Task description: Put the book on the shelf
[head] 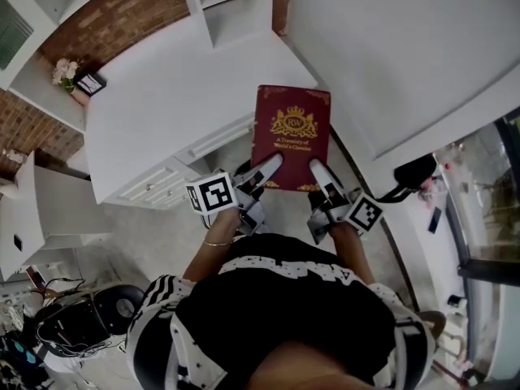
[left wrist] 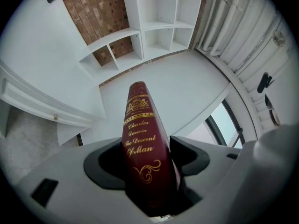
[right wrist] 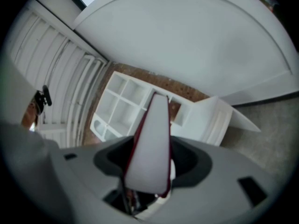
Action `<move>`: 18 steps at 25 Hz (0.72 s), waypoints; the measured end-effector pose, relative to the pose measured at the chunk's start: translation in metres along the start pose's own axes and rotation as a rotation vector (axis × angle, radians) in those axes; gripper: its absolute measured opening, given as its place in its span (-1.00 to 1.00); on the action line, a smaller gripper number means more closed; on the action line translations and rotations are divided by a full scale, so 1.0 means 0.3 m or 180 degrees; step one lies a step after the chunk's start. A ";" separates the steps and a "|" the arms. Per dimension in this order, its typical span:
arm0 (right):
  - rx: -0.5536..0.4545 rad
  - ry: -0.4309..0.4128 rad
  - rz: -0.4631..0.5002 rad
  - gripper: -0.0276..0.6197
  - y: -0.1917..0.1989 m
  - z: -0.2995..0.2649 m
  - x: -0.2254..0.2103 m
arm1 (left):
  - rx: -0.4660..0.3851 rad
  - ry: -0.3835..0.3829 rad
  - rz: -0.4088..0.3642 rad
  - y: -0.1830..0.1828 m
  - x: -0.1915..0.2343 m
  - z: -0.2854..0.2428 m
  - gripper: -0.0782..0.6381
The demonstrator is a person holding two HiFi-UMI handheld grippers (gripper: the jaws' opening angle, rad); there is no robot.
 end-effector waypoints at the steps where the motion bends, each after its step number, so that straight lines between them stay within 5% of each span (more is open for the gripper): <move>1: -0.0003 0.0001 0.0011 -0.10 0.001 -0.009 0.002 | 0.0012 0.0003 0.0001 -0.009 0.004 -0.002 0.09; 18: -0.0200 0.0132 0.0041 -0.10 0.044 -0.044 0.007 | 0.0217 0.0173 -0.0036 -0.073 0.043 -0.012 0.09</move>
Point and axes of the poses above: the fingertips, and each gripper's own axes: z backward along the fingers, x to its left, y out of its underside, the point moved 6 cm from there along z, backward along the fingers, and after that the axes turned 9 degrees about -x, right-handed, at the moved point
